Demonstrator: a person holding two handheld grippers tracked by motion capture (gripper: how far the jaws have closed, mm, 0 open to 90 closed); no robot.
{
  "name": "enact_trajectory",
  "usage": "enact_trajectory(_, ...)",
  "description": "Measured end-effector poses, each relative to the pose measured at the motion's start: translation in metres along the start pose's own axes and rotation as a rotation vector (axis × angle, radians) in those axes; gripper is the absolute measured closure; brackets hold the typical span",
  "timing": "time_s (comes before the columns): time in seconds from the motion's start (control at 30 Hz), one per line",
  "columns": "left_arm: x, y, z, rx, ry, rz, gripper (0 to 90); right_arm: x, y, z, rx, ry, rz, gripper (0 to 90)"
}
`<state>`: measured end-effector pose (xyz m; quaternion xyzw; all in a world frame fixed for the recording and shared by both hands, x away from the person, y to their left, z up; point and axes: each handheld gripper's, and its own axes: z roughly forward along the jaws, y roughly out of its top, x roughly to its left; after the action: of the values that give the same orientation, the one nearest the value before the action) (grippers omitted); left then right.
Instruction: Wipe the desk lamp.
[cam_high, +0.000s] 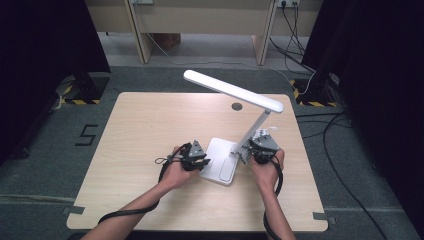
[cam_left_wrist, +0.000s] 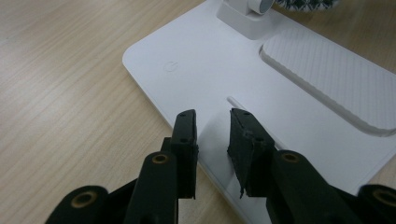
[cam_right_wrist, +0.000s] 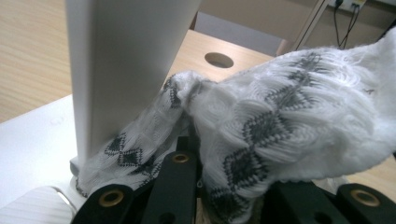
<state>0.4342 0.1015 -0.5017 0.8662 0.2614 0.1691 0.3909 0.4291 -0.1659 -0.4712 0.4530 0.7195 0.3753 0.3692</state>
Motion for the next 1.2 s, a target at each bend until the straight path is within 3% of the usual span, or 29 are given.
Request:
enact_trajectory(0.9,0.0,-0.001,0.0,-0.005,0.001,-0.012,70.8,0.004,-0.004,0.014,0.035,0.001,-0.029,82.3)
enact_trajectory(1.2,0.001,-0.002,0.0,-0.009,0.0,-0.018,70.8,0.006,-0.007,0.026,0.06,0.032,-0.009,82.5)
